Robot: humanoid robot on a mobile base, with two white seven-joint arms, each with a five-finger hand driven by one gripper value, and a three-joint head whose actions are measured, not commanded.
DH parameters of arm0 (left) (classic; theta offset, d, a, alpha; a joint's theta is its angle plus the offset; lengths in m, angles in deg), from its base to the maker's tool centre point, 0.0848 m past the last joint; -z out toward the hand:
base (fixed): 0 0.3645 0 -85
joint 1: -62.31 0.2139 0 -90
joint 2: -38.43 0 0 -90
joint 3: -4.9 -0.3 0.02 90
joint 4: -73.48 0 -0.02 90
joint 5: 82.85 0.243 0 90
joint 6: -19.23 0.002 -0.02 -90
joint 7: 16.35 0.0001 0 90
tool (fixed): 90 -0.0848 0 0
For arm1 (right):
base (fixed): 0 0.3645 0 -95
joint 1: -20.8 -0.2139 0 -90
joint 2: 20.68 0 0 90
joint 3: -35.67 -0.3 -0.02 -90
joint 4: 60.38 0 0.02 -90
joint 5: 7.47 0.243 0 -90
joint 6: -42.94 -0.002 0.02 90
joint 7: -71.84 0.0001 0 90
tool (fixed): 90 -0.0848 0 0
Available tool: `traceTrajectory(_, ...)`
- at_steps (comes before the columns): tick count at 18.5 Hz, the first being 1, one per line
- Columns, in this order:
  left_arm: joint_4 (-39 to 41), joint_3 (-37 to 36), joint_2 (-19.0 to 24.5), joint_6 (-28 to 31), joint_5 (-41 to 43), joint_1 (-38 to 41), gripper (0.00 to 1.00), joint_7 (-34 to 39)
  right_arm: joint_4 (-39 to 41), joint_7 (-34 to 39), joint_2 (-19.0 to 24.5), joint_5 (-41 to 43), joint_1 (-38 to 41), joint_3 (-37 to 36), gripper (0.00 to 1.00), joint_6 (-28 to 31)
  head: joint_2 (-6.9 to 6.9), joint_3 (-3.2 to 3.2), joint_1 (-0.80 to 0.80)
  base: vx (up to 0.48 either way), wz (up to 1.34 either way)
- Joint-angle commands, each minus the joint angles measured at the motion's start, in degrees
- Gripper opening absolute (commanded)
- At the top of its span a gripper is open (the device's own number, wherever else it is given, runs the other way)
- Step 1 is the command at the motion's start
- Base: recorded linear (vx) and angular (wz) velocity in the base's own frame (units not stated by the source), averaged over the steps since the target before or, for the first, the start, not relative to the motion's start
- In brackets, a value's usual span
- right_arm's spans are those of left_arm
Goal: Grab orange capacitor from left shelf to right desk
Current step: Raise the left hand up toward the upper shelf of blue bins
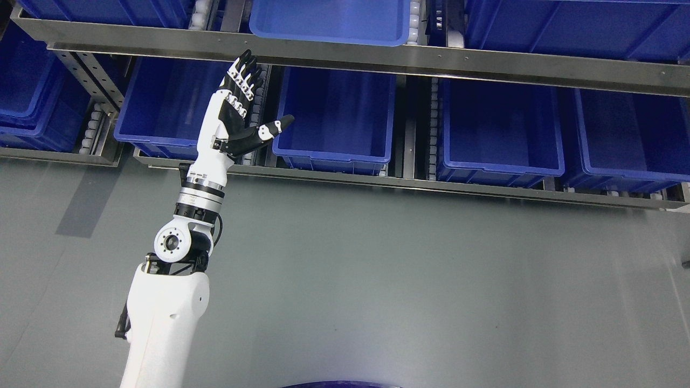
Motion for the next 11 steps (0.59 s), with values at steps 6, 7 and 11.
traceTrajectory(6, -0.09, 1.39, 0.69, -1.91, 0.0, 0.66, 1.0, 0.28, 1.32, 0.04, -1.0, 0.0, 1.91, -0.62, 1.0, -0.02, 0.0, 0.0, 0.0, 0.0, 0.0)
traceTrajectory(7, -0.09, 1.48, 0.69, -1.91, 0.0, 0.66, 1.0, 0.28, 1.32, 0.05, -1.0, 0.0, 1.91, -0.62, 1.0, -0.02, 0.0, 0.0, 0.0, 0.0, 0.0)
traceTrajectory(11, -0.17, 1.39, 0.69, -1.73, 0.0, 0.58, 1.0, 0.19, 1.32, 0.04, -1.0, 0.0, 1.91, -0.62, 1.0, -0.02, 0.0, 0.0, 0.0, 0.0, 0.0)
